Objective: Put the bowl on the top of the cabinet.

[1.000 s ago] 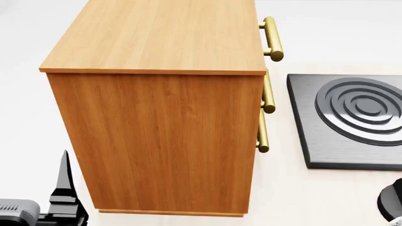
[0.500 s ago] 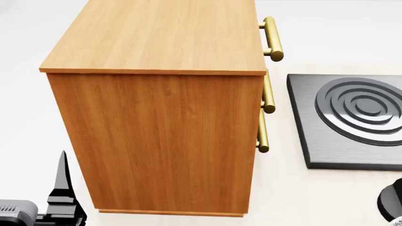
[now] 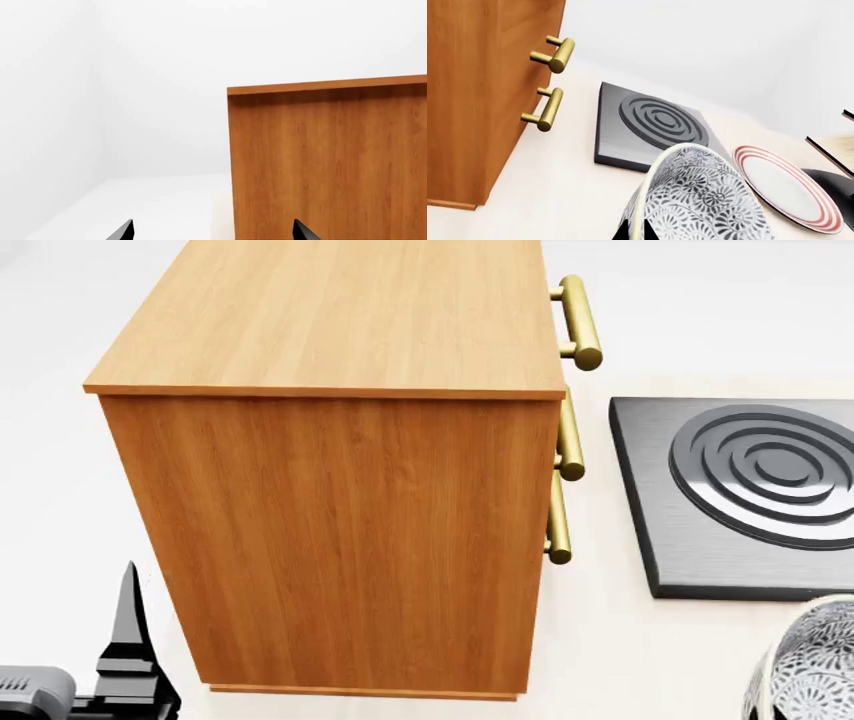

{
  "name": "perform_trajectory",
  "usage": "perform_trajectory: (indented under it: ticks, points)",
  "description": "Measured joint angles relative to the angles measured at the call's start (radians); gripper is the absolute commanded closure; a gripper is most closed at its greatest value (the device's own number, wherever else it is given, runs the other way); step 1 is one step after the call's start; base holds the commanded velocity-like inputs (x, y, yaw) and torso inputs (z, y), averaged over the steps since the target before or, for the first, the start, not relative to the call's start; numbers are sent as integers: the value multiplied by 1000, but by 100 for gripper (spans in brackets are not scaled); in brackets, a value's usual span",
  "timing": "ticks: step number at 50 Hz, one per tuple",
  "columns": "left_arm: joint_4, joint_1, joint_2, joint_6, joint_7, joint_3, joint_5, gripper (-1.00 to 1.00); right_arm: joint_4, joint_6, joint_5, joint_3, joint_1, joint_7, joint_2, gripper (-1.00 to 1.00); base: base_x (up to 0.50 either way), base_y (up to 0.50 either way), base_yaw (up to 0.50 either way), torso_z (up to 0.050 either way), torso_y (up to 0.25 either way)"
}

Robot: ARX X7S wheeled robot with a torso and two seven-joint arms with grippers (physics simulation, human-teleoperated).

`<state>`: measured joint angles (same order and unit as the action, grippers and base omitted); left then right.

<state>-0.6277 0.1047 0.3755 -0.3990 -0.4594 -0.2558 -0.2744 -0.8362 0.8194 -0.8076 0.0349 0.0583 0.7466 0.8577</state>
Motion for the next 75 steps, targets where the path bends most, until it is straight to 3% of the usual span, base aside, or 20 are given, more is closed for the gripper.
perform_trajectory:
  ticks: [15, 31, 44, 56, 75]
  points:
    - [-2, -2, 3, 3, -3, 0, -6, -100, -82, 192, -193, 21, -287, 103, 0, 100, 0, 0, 0, 0, 1]
    - [-3, -1, 8, 5, -6, 0, -10, -100, -11, 435, -686, 131, -875, 383, -68, 100, 0, 0, 0, 0, 0]
    - [-4, 3, 10, 3, -9, -5, -11, -100, 148, 520, -934, 274, -1302, 533, -141, 100, 0, 0, 0, 0, 1]
    - [-12, 9, 13, -6, -13, -11, -12, -100, 309, 592, -953, 386, -1583, 529, -237, 100, 0, 0, 0, 0, 1]
    - [-11, 17, 17, -17, -21, -19, -7, -100, 528, 634, -749, 549, -1878, 336, -404, 100, 0, 0, 0, 0, 0]
